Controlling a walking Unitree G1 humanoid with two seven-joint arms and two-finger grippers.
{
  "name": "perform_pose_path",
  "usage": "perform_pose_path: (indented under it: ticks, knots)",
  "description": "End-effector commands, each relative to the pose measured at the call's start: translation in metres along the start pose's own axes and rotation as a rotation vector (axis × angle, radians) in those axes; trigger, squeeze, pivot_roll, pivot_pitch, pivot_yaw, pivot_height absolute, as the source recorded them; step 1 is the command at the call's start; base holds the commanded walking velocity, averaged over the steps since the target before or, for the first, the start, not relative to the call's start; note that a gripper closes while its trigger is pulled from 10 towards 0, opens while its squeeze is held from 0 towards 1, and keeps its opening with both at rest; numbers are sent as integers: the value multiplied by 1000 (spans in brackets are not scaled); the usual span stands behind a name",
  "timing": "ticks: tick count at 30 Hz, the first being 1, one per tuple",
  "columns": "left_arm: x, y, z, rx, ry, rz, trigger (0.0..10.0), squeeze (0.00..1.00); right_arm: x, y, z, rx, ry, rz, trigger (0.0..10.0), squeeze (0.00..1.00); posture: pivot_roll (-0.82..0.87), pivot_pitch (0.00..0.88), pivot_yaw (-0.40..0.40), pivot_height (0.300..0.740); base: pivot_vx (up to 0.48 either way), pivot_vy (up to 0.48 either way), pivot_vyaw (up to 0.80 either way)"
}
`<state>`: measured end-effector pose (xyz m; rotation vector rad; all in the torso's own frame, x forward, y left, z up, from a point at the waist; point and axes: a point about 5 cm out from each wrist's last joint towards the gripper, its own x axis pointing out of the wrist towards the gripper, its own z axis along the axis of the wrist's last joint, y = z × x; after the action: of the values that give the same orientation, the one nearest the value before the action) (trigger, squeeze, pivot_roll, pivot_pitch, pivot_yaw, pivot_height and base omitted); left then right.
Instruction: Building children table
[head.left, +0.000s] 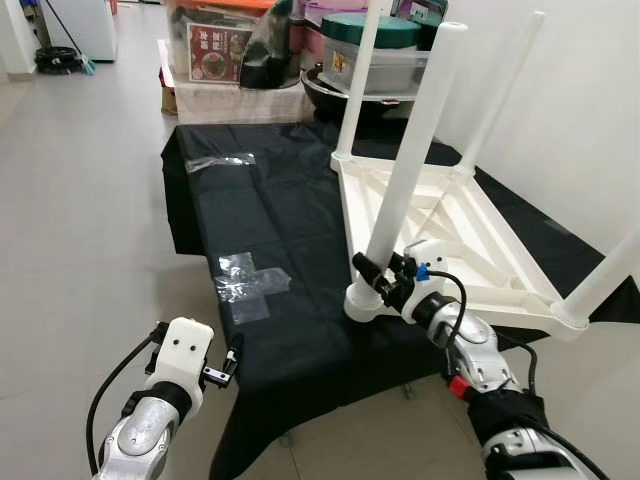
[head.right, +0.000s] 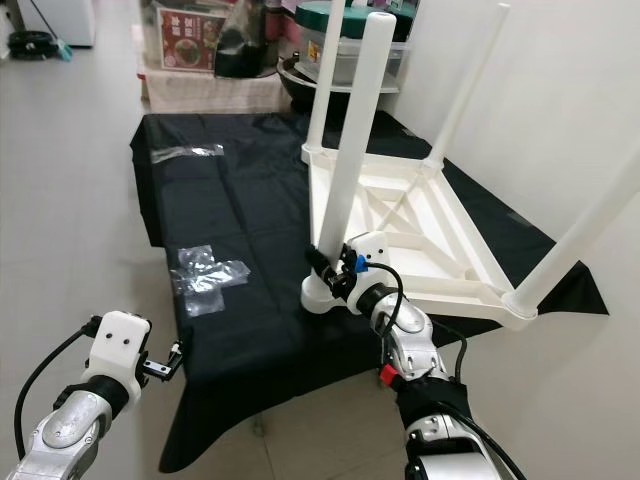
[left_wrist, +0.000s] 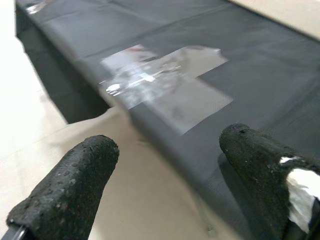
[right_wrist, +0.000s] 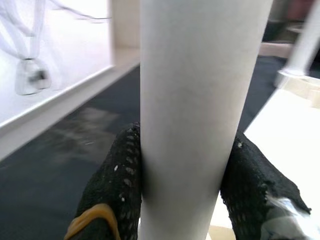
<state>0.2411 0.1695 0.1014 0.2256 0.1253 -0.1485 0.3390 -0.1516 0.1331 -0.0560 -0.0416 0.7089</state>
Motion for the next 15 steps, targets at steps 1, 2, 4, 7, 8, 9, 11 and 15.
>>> perform_pose_path:
  ticks: [1,2,4,7,8,9,11,15]
  knots:
    - [1,-2,-2,10,9,-14,10000,0,3,32,-17,3,98,243,10000,0,105,0,-145,740,0,0,0]
    - [1,-2,-2,10,9,-14,10000,0,3,32,-17,3,98,243,10000,0,105,0,-145,740,0,0,0]
    - [2,-3,-3,13,10,-16,10000,0,-6,47,-20,3,117,400,10000,0,104,0,-144,740,0,0,0]
    - [2,-4,-3,14,9,-19,10000,0,-14,57,-23,0,144,502,10000,0,102,0,-142,740,0,0,0]
    - [2,-4,-3,14,9,-20,10000,0,-17,59,-24,-1,156,528,10000,0,102,0,-142,740,0,0,0]
    - [3,-4,-3,15,8,-22,10000,0,-19,60,-26,-8,168,547,10000,0,100,0,-140,740,0,0,0]
    - [3,-5,-3,15,8,-24,10000,0,-22,61,-26,-11,177,567,10000,0,99,0,-139,740,0,0,0]
    - [4,-5,-3,17,6,-26,10000,0,-25,62,-25,-7,185,590,10000,0,98,0,-138,740,0,0,0]
